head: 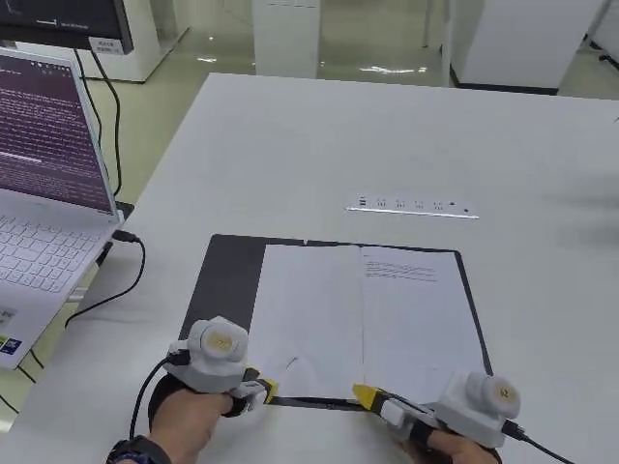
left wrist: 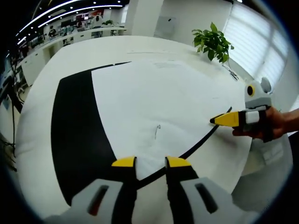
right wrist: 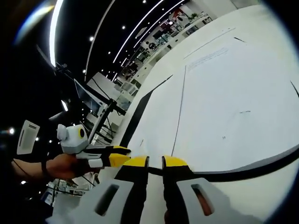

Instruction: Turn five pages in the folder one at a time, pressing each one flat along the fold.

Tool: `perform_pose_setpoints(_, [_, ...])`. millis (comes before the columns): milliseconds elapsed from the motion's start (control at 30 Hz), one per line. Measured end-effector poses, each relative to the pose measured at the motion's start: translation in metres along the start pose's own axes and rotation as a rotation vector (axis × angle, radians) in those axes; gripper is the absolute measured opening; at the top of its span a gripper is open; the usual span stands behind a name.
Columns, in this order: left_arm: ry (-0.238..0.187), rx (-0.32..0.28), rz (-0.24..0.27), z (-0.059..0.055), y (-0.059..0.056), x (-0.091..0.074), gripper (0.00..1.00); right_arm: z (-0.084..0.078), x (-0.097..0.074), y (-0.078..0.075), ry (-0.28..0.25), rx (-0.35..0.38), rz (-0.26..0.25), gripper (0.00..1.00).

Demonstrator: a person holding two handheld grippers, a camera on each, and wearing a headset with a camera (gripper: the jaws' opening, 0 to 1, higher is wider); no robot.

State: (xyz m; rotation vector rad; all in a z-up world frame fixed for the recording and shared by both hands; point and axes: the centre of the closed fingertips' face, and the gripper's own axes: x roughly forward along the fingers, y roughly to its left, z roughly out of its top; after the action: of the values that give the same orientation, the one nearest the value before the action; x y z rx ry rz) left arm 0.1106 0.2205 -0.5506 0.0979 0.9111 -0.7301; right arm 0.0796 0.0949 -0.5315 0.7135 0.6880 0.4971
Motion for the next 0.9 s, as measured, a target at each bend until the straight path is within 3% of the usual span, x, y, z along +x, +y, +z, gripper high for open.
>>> perform_pose_setpoints(200, [-0.025, 0.002, -0.010, 0.010, -0.009, -0.009, 0.33, 0.009, -0.013, 0.000, -0.016, -0.035, -0.026, 0.19])
perform_pose_setpoints(433, [-0.069, -0.010, 0.001, 0.021, -0.015, -0.024, 0.36, 0.021, -0.029, -0.005, -0.016, -0.108, -0.063, 0.28])
perform_pose_setpoints(700, [-0.078, 0.050, 0.028, 0.016, -0.018, -0.047, 0.39, 0.040, -0.052, -0.004, -0.055, -0.142, -0.072, 0.33])
perform_pose_setpoints(900, [-0.096, 0.094, 0.044, 0.028, -0.019, -0.063, 0.42, 0.047, -0.064, -0.004, -0.062, -0.182, -0.082, 0.36])
